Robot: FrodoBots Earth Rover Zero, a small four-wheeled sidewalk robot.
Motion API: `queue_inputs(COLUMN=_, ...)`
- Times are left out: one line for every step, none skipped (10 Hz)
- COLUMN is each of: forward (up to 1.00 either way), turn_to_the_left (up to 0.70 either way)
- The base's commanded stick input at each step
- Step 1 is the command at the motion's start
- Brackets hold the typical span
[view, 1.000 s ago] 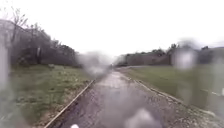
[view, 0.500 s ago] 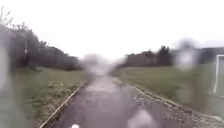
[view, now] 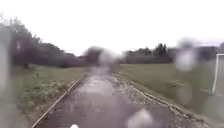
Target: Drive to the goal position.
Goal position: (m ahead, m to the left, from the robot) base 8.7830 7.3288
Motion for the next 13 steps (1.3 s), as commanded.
queue_inputs(forward=0.70, turn_to_the_left=0.35)
queue_inputs(forward=0.70, turn_to_the_left=0.35)
queue_inputs(forward=0.70, turn_to_the_left=0.35)
queue_inputs(forward=0.70, turn_to_the_left=0.35)
queue_inputs(forward=0.70, turn_to_the_left=0.32)
queue_inputs(forward=0.70, turn_to_the_left=0.24)
queue_inputs(forward=0.70, turn_to_the_left=0.07)
queue_inputs(forward=0.70, turn_to_the_left=0.00)
queue_inputs(forward=0.70, turn_to_the_left=0.00)
queue_inputs(forward=0.70, turn_to_the_left=0.00)
queue_inputs(forward=0.70, turn_to_the_left=0.00)
queue_inputs(forward=0.70, turn_to_the_left=0.00)
queue_inputs(forward=0.70, turn_to_the_left=0.00)
